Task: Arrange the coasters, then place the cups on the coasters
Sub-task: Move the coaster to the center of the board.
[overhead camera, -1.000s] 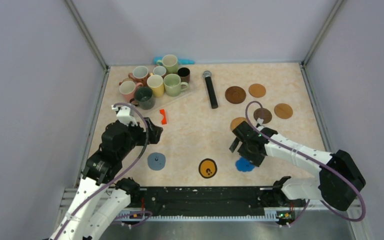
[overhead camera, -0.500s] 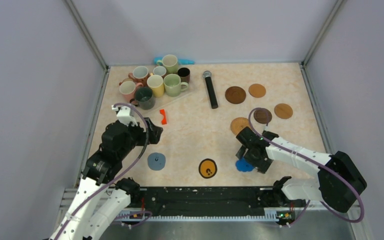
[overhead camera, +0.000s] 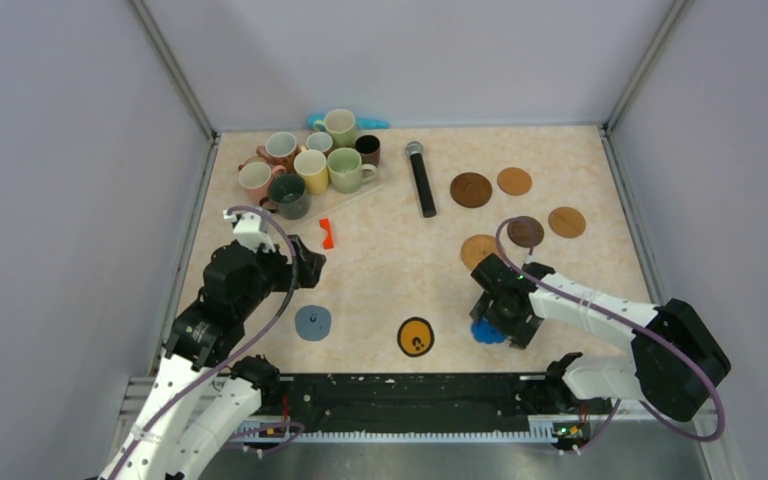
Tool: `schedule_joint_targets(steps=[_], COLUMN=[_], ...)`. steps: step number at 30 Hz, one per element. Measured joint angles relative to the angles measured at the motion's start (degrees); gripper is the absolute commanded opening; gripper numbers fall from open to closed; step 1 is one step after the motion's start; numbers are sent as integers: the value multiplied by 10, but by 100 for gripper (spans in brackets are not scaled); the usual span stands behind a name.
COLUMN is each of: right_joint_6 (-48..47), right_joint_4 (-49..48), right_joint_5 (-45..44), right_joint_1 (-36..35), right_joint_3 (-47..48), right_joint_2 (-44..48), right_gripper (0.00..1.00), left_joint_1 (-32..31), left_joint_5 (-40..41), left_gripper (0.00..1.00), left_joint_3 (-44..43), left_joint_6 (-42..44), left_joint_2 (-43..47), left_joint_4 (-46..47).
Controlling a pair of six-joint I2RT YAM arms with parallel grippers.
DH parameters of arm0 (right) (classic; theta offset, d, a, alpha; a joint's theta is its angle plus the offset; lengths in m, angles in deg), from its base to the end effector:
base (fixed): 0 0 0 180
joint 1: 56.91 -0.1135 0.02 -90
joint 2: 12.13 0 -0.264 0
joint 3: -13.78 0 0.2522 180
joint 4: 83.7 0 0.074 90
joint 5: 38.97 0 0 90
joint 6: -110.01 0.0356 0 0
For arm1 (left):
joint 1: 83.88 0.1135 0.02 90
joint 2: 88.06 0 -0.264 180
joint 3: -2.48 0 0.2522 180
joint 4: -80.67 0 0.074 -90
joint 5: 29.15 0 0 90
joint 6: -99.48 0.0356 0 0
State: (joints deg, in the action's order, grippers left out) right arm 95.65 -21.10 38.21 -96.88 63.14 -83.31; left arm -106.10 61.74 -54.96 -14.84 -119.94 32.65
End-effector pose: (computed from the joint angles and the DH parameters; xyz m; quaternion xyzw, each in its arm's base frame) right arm 0.1427 0.1093 0.1614 0.3092 0.9432 -0.0185 0.1201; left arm 0.1156 -0.0466 0.3199 -0.0195 0.8310 -0.2137 0.5132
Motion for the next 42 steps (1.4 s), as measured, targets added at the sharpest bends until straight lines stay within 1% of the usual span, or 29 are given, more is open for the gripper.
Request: schedule_joint_targets(steps=[3, 6, 10, 14, 18, 24, 25, 29, 34, 37, 42], right_joint_6=[-1, 0, -2, -18, -79, -200, -219, -281, -325, -337, -352], right_joint_4=[-2, -9, -12, -10, -51, -160, -181, -261, -327, -347, -380], right_joint_5=[12, 26, 44, 50, 41, 39, 47, 98, 127, 132, 151], right_joint_1=[0, 0, 0, 0, 0, 0, 0, -9, -54, -64, -66], right_joint_3=[0, -6, -8, 2, 19, 18, 16, 16, 23, 33, 40], right_joint_2=[1, 10, 30, 69, 110, 130, 129, 99, 37, 4, -23], right_gripper=[78, 77, 79, 81, 77, 64, 63, 62, 62, 62, 62], left_joint_1=[0, 0, 0, 0, 0, 0, 0, 0, 0, 0, 0], left_joint_5=[0, 0, 0, 0, 0, 0, 0, 0, 0, 1, 3], left_gripper=[96, 96, 96, 96, 95, 95, 96, 96, 96, 95, 94], left_joint_3=[0, 0, 0, 0, 0, 0, 0, 0, 0, 0, 0], left_joint_6=[0, 0, 0, 0, 0, 0, 0, 0, 0, 0, 0], left_joint_2=[0, 0, 0, 0, 0, 0, 0, -1, -3, -3, -3], left_joint_4=[0, 0, 0, 0, 0, 0, 0, 0, 0, 0, 0])
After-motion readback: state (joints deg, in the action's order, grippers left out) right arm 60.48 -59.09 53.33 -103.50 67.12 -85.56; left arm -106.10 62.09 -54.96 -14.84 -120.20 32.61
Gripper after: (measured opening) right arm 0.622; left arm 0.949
